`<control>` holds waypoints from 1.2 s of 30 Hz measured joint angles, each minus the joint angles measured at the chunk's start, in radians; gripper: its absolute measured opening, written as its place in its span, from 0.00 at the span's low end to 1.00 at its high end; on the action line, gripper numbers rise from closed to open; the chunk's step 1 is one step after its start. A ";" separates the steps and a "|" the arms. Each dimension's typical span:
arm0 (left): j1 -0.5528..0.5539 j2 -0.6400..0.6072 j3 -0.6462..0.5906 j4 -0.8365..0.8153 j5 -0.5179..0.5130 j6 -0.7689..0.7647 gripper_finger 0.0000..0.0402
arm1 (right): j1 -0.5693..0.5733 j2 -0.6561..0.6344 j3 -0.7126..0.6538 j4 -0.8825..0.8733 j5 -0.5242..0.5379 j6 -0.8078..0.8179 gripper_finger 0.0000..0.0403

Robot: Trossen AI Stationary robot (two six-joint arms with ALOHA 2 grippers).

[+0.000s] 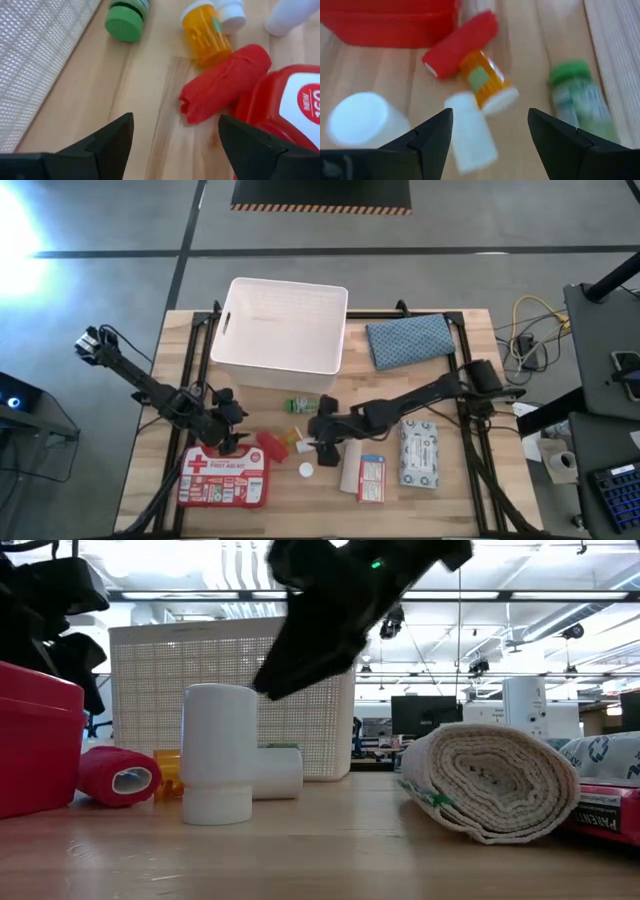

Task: Pick & place medical supplies in basket/bin
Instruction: Put the green pill bottle into the white bin

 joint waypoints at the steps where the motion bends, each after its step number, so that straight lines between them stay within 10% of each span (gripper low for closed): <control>1: -0.002 0.002 0.000 0.000 -0.001 0.000 0.67 | 0.000 0.024 0.017 0.010 0.009 -0.038 0.62; 11: -0.001 0.022 0.000 0.007 -0.004 -0.010 0.67 | -0.040 0.148 0.200 -0.079 0.209 -0.034 0.62; 36: -0.001 0.021 -0.001 0.001 -0.033 -0.016 0.67 | -0.156 0.163 0.180 -0.235 0.170 0.005 0.82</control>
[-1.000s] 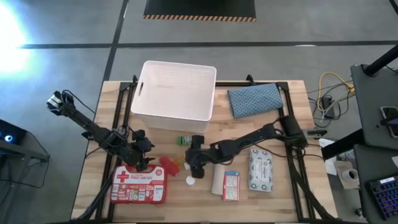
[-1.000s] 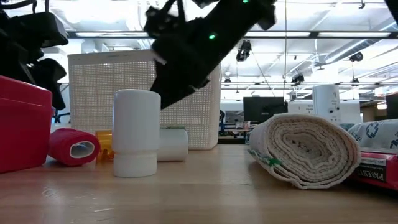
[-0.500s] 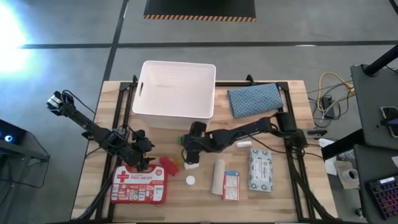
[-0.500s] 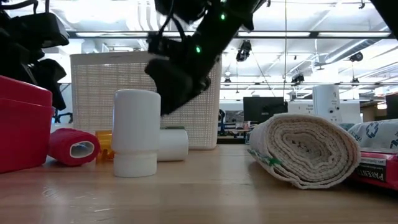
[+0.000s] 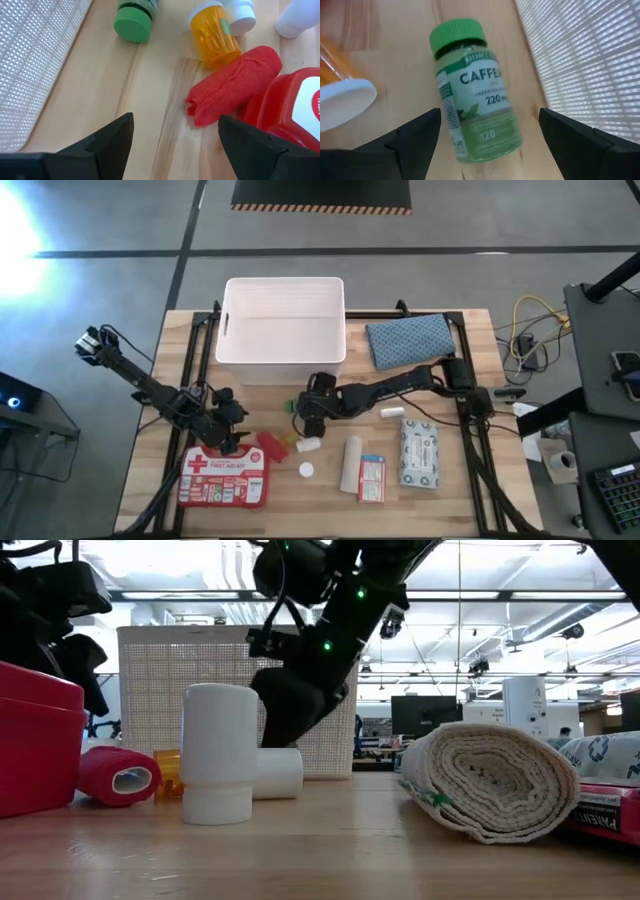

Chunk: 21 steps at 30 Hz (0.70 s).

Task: Pick & place medical supplies in basket/bin
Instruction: Put the green pill bottle into the white bin

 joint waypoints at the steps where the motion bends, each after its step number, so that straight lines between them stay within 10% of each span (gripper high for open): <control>1: 0.000 0.000 0.000 0.000 -0.001 0.000 0.67 | -0.001 0.000 -0.004 0.002 -0.015 0.000 0.82; 21: 0.000 0.001 0.000 0.008 -0.008 -0.003 0.67 | -0.001 0.058 -0.055 0.146 -0.022 0.020 0.82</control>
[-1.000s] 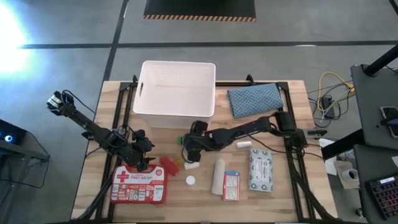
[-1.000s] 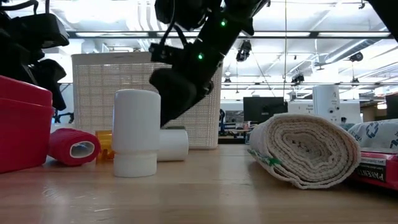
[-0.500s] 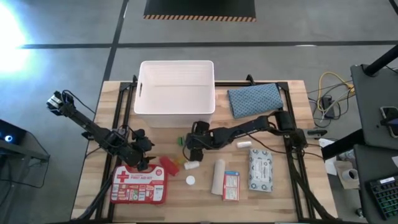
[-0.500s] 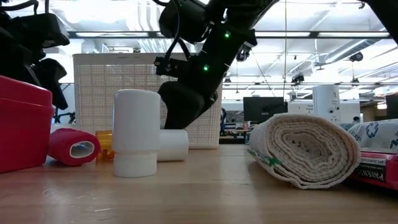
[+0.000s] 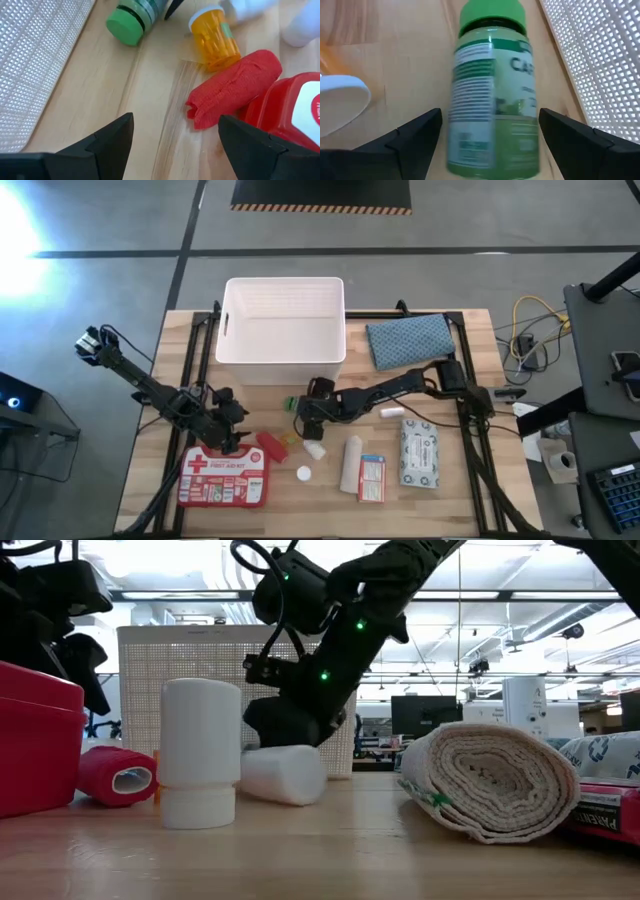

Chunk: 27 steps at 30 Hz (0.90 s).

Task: Pick & place medical supplies in basket/bin
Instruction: Put the green pill bottle into the white bin

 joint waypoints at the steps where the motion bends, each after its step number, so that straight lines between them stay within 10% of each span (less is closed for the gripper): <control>1: 0.000 0.000 0.000 0.000 0.000 0.000 0.67 | 0.000 -0.001 0.000 0.002 0.000 0.014 0.82; 11: 0.000 0.000 0.000 0.000 -0.009 0.001 0.67 | -0.003 -0.008 0.009 0.035 0.000 0.157 0.79; 27: 0.000 0.000 0.000 0.000 -0.010 -0.051 0.67 | 0.006 -0.023 0.055 -0.008 -0.016 0.177 0.46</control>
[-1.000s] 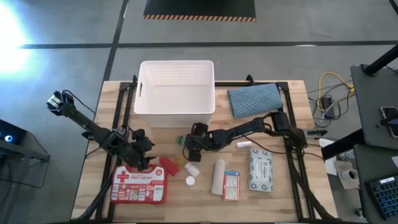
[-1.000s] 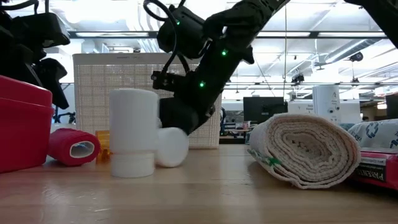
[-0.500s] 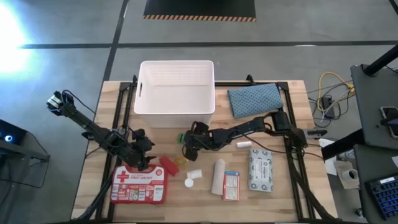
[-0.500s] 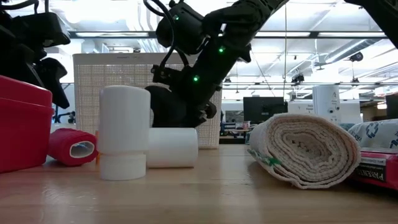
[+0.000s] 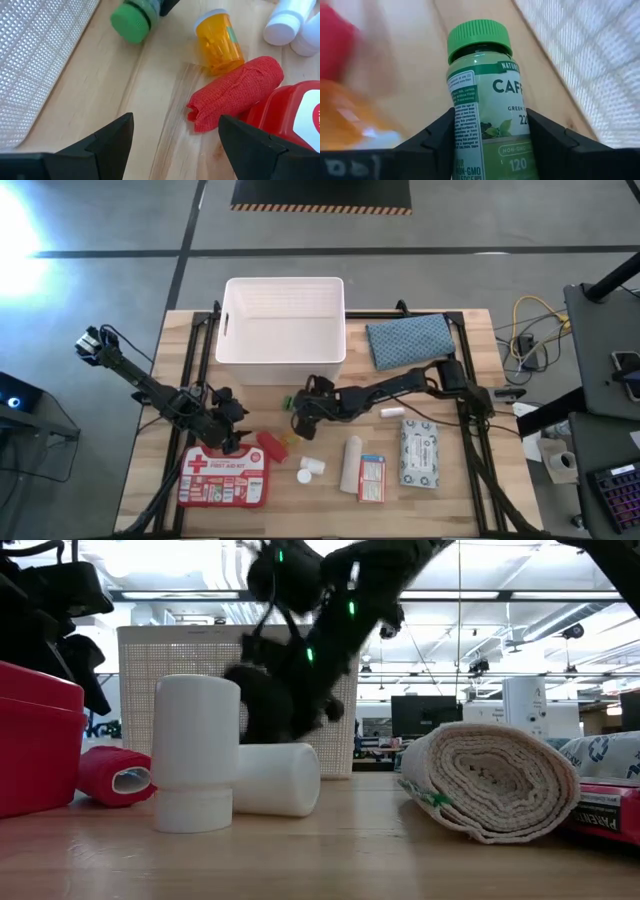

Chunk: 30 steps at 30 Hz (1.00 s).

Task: Pick & place medical supplies in basket/bin
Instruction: Put the green pill bottle into the white bin, then put the orange pill bottle into the white bin

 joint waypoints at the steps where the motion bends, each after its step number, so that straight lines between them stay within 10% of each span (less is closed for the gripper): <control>1: 0.000 0.000 0.000 0.000 0.000 -0.005 0.67 | 0.002 -0.014 0.021 -0.022 -0.005 0.014 0.46; 9: 0.000 0.000 0.000 0.002 0.000 -0.024 0.67 | 0.037 -0.183 0.217 -0.099 0.004 -0.036 0.51; 16: 0.000 -0.001 0.000 0.048 -0.005 -0.025 0.67 | -0.082 -0.286 0.338 -0.145 0.215 -0.118 0.52; 30: 0.000 -0.001 0.000 0.136 -0.017 -0.025 0.67 | -0.386 -0.224 0.445 -0.432 -0.153 -0.094 0.84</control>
